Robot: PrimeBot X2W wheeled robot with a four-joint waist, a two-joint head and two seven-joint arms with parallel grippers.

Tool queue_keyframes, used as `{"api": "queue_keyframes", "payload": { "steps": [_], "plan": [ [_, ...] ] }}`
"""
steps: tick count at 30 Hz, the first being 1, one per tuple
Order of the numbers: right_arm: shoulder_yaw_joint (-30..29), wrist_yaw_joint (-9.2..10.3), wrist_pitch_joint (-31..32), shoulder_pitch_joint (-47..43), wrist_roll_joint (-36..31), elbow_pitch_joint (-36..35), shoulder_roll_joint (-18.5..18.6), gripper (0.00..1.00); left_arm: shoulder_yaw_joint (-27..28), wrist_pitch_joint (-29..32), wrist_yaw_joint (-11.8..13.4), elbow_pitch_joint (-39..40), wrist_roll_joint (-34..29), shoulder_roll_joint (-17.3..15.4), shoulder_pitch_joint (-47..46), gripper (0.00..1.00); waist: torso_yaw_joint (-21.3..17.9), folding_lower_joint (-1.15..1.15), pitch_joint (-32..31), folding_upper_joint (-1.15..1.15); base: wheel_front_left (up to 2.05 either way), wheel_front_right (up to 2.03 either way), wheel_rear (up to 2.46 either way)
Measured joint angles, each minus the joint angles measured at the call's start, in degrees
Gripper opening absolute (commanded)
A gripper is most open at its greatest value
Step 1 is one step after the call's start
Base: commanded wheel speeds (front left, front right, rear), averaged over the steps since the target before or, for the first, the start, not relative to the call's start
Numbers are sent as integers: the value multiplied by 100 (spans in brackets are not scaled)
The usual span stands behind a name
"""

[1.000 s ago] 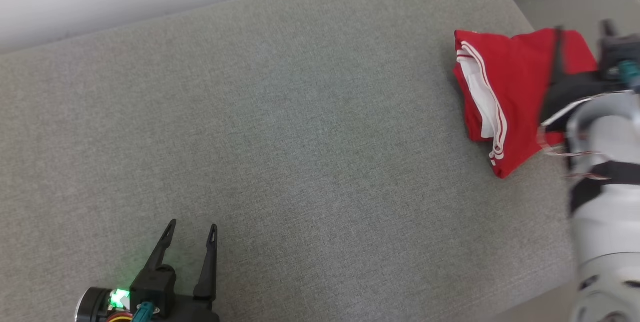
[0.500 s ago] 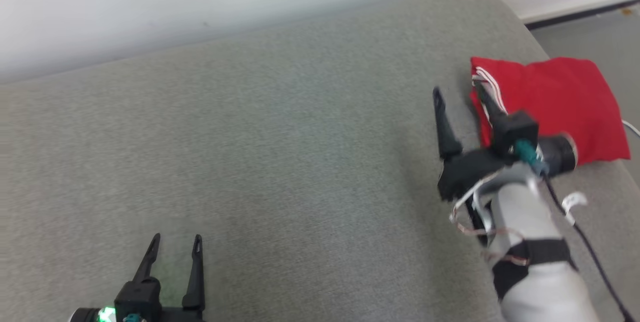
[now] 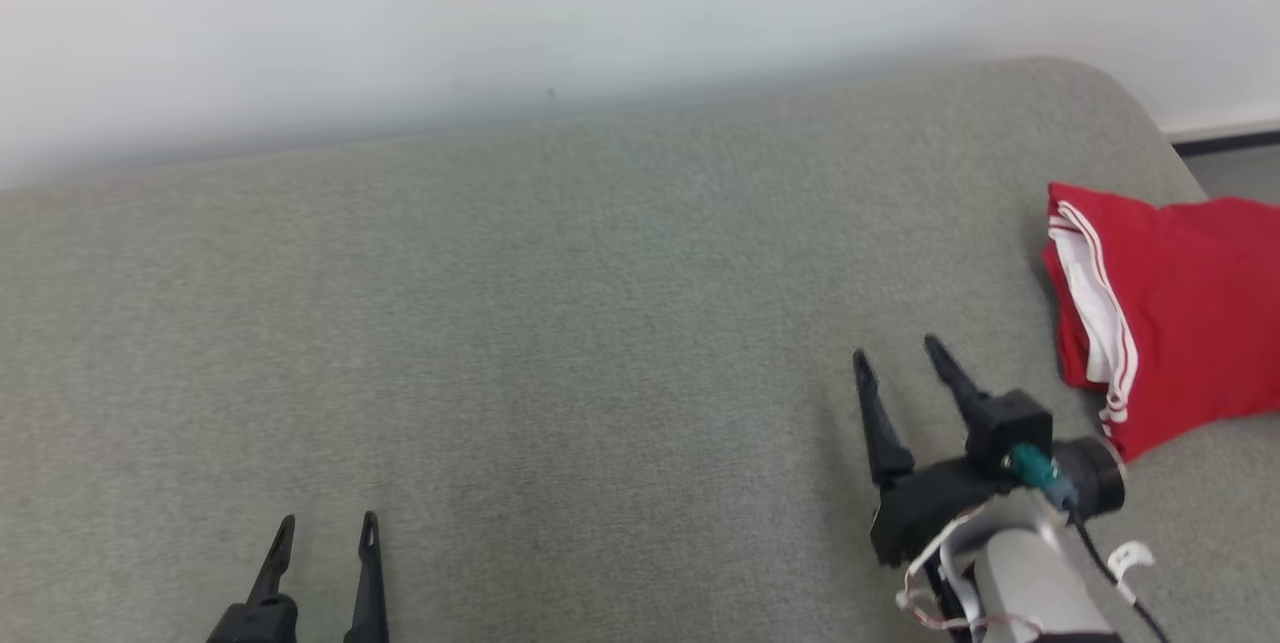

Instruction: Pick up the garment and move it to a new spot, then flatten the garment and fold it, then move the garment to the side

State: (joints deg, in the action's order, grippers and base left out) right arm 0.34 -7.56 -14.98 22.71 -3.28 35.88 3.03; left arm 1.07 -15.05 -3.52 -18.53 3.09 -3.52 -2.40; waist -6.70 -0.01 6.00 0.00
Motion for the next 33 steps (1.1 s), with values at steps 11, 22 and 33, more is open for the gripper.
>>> {"api": "queue_keyframes", "payload": {
  "steps": [11, 22, 33],
  "plan": [
    [130, 0, 0, -652, 231, -386, -13, 100, 235, 0, 15, -96, 37, 23, 167, 100, 265, 0, -375, 0, 0, 0, 0],
    [245, 0, -1, -872, 370, -662, -9, 100, 425, 0, -3, -215, 231, 52, 215, 100, 246, 1, -395, 0, 0, 0, 0],
    [327, 0, 0, -898, 390, -679, -11, 100, 458, 0, -7, -212, 314, 56, 202, 100, 191, 1, -306, 0, 0, 0, 0]
  ]
}}
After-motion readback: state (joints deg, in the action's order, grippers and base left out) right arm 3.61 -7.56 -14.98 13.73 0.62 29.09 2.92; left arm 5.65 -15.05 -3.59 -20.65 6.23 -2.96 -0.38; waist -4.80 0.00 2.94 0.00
